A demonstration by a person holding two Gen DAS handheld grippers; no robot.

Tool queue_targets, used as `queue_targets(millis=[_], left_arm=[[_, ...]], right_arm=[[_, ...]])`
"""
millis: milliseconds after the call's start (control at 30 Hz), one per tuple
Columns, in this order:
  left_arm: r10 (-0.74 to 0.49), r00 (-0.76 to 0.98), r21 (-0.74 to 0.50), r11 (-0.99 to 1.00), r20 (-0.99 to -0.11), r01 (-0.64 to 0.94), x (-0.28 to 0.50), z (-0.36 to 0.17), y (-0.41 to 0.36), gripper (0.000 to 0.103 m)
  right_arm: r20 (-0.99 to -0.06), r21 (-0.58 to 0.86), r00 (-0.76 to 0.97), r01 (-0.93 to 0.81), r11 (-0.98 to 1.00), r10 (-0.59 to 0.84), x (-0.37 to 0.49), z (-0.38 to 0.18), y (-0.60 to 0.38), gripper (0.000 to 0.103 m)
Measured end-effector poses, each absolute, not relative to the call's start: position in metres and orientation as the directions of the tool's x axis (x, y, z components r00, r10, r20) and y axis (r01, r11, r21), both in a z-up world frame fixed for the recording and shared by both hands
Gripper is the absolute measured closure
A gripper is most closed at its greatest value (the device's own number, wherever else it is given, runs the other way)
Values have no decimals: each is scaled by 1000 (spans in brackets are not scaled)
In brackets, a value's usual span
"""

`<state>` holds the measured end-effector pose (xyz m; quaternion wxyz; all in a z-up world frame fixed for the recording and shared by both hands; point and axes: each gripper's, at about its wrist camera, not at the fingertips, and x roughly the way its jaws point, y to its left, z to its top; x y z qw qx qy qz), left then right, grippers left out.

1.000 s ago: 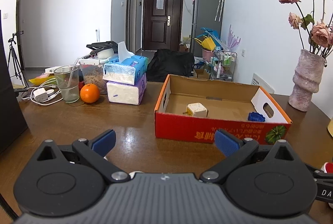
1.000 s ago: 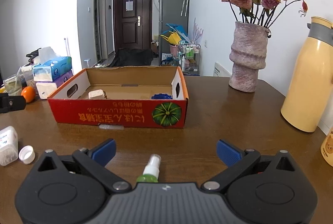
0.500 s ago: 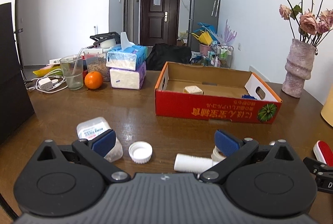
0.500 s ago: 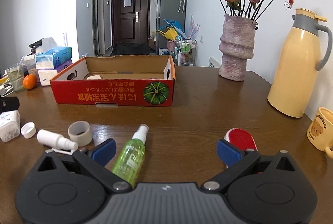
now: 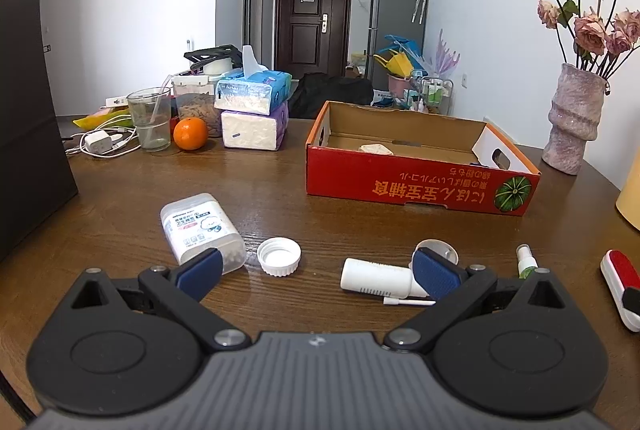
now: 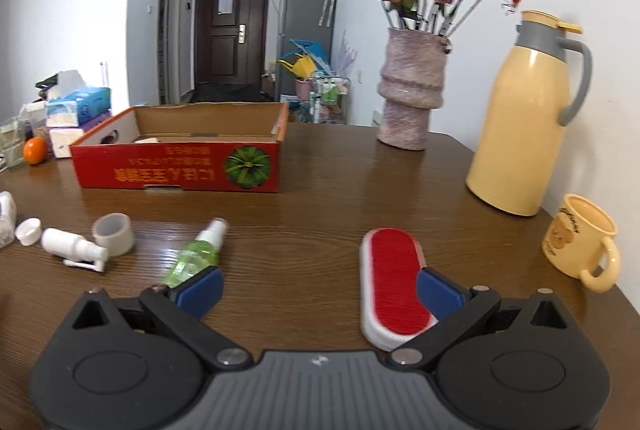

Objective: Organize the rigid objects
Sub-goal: 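Reach the right tool to the red lint brush and close on its handle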

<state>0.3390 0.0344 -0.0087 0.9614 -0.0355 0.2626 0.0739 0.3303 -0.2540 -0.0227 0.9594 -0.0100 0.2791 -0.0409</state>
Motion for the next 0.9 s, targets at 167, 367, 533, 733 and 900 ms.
queue_targets(millis=[167, 367, 533, 733, 900], left_arm=[[125, 848, -33, 986, -515, -165, 335, -10, 30, 0], [133, 840, -30, 984, -527, -175, 334, -14, 25, 0], [142, 836, -28, 983, -531, -184, 333, -14, 20, 0], [150, 836, -16, 982, -527, -186, 332, -13, 13, 0], [161, 837, -13, 980, -524, -196, 332, -12, 12, 0]], right_arm=[[-552, -62, 824, 114, 991, -130, 331, -31, -277, 0], [-579, -82, 798, 150, 985, -169, 333, -45, -306, 0], [-614, -49, 777, 136, 990, -137, 339, -55, -321, 0], [-649, -22, 754, 110, 994, -98, 356, -67, -321, 1], [-672, 9, 738, 95, 995, -64, 368, -76, -319, 11]])
